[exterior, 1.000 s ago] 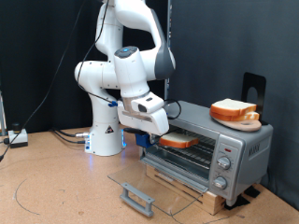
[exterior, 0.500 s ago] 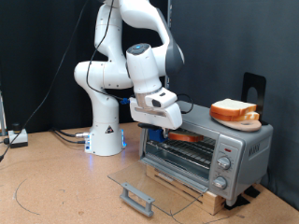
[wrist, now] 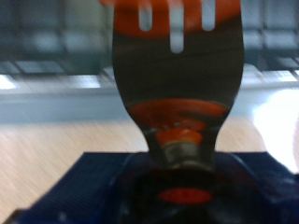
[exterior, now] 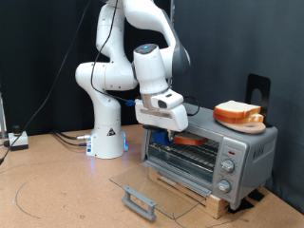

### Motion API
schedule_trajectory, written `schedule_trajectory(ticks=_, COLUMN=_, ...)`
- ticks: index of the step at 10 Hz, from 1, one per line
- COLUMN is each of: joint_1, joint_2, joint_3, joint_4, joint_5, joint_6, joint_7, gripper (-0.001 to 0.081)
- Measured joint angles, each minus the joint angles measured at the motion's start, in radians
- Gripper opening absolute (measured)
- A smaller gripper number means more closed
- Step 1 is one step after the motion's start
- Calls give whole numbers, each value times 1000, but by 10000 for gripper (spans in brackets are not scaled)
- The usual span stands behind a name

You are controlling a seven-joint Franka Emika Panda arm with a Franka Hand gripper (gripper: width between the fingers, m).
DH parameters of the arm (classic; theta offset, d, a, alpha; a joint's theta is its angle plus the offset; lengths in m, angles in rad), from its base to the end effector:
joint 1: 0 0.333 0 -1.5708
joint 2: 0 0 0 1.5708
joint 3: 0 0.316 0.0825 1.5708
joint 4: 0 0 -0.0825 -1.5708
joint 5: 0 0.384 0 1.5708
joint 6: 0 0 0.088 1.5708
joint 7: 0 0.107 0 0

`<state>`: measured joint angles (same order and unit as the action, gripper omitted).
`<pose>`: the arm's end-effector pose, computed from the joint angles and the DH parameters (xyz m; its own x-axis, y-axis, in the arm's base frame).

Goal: Make a piece of toast with the oven

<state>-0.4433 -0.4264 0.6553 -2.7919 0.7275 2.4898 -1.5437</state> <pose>0.3677 0.0535 0.3139 0.3901 0.8928 0.2254 0.9113 -0.4094 0.0446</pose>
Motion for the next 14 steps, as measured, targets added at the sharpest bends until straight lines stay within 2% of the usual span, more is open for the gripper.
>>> schedule_trajectory(ticks=2, joint_1=-1, joint_2=36, joint_3=-5, joint_4=0, joint_5=10, joint_6=153, joint_7=-103, gripper=423)
schedule_trajectory(ticks=3, joint_1=0, joint_2=46, joint_3=-20, joint_4=8, joint_5=20, joint_6=188, joint_7=-160, gripper=423)
schedule_trajectory(ticks=5, joint_1=-2, joint_2=50, joint_3=-62, joint_4=30, joint_5=24, joint_6=185, joint_7=-224, gripper=423)
schedule_trajectory(ticks=6, joint_1=-6, joint_2=50, joint_3=-81, joint_4=42, joint_5=19, joint_6=159, joint_7=-230, gripper=423)
schedule_trajectory(ticks=8, joint_1=-37, joint_2=44, joint_3=-126, joint_4=81, joint_5=-14, joint_6=30, joint_7=-222, gripper=423)
schedule_trajectory(ticks=10, joint_1=-93, joint_2=38, joint_3=-177, joint_4=127, joint_5=-70, joint_6=-121, joint_7=-195, gripper=423)
schedule_trajectory(ticks=13, joint_1=-162, joint_2=36, joint_3=-247, joint_4=191, joint_5=-108, joint_6=-303, joint_7=-177, gripper=423)
schedule_trajectory(ticks=14, joint_1=-161, joint_2=36, joint_3=-240, joint_4=186, joint_5=-108, joint_6=-289, joint_7=-179, gripper=423)
